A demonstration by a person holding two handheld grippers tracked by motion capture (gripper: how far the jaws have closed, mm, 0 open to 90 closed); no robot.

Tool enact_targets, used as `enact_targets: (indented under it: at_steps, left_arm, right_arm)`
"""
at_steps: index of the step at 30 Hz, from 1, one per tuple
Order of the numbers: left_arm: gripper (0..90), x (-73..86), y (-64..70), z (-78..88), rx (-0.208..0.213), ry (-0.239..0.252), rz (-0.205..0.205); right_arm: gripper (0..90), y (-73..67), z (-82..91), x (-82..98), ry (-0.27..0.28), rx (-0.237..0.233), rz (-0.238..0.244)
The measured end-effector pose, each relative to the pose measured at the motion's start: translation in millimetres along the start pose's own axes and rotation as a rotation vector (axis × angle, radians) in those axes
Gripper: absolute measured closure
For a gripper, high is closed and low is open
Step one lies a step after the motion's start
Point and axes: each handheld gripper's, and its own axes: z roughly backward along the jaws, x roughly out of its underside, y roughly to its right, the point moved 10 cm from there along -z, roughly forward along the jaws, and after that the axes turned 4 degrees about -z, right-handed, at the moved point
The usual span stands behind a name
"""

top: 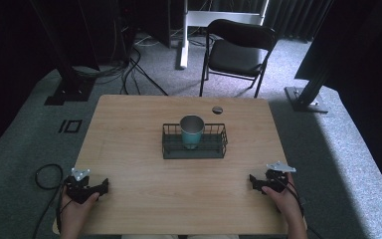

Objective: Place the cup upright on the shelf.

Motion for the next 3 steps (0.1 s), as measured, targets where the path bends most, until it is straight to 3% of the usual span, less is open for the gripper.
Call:
enact_targets:
  at_steps: [3]
  left_arm:
    - [8.4,0.0,0.0,0.0,0.000,0.000,0.000]
  right_arm:
    - [10.9,0.0,0.0,0.0,0.000,0.000,0.000]
